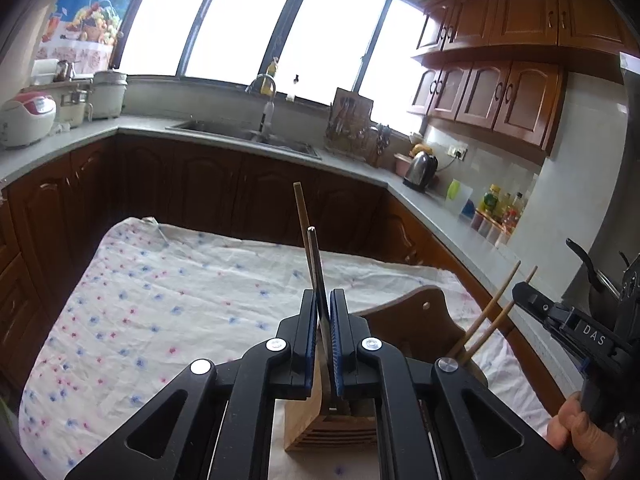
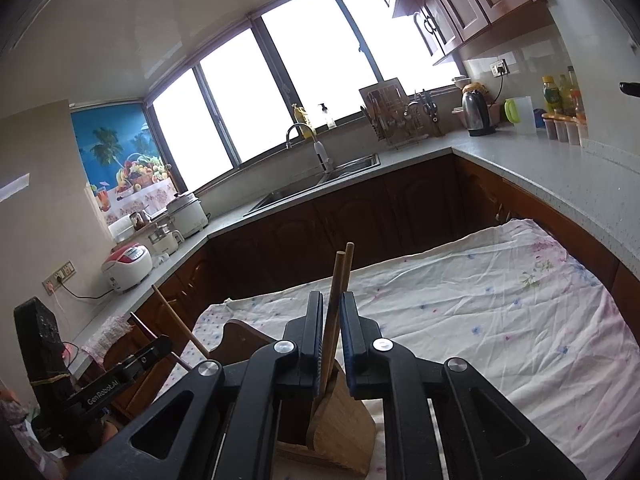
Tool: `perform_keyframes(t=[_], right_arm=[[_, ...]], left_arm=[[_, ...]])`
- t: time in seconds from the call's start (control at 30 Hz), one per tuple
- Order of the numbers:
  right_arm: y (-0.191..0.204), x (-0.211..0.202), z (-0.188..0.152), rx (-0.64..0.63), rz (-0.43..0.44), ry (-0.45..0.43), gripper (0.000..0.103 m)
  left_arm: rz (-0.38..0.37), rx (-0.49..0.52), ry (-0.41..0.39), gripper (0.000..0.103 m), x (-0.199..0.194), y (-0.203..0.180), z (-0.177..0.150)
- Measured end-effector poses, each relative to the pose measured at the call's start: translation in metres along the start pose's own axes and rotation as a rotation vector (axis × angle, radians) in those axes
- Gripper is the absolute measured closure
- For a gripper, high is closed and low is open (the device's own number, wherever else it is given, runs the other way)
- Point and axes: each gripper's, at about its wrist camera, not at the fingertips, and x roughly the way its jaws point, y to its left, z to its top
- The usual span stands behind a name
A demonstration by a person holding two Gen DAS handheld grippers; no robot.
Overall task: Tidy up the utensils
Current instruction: 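Lower both chopsticks into the wooden holder and open both tools, then withdraw both tools from the holder and reach toward the remaining utensils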
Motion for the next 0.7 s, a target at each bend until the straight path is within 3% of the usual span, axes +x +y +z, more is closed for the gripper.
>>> perform_keyframes(t=[0.03,0.07,0.13,0.17,0.27,0.33,0.53,0.7], right_arm=[[-0.001,-0.001,0.0,0.004,0.001,-0.001,0.076],[-0.002,-0.004,0.0,0.013,0.009,-0.005,0.056],[-0.004,-0.012,0.0,0.034,0.032,-0.025,0.038],[-0.006,-0.017,0.0,0.041,0.036,-0.037,0.03],[-0.008,-0.031,-0.001,0.052,0.047,-0.067,0.017],[-0.009,-0.041,-0.002,0.055,0.056,-0.071,0.012],[-0.009,-0.068,-0.01,0.057,0.061,-0.059,0.004],[-0.001,-0.097,-0.026,-0.004,0.051,-0.047,0.003]], left_arm=[[0.003,0.0,0.002,0.088,-0.001,0.0,0.001],[0.008,-0.003,0.004,0.082,-0.004,0.001,0.001],[0.017,-0.012,-0.01,0.063,-0.011,0.002,0.001],[0.017,-0.018,-0.02,0.061,-0.017,0.004,0.001],[0.03,-0.038,-0.026,0.035,-0.03,0.006,-0.001],[0.044,-0.04,-0.036,0.02,-0.039,0.006,-0.005],[0.06,-0.038,-0.029,0.015,-0.074,0.004,-0.018],[0.059,-0.029,-0.019,0.013,-0.108,0.001,-0.033]])
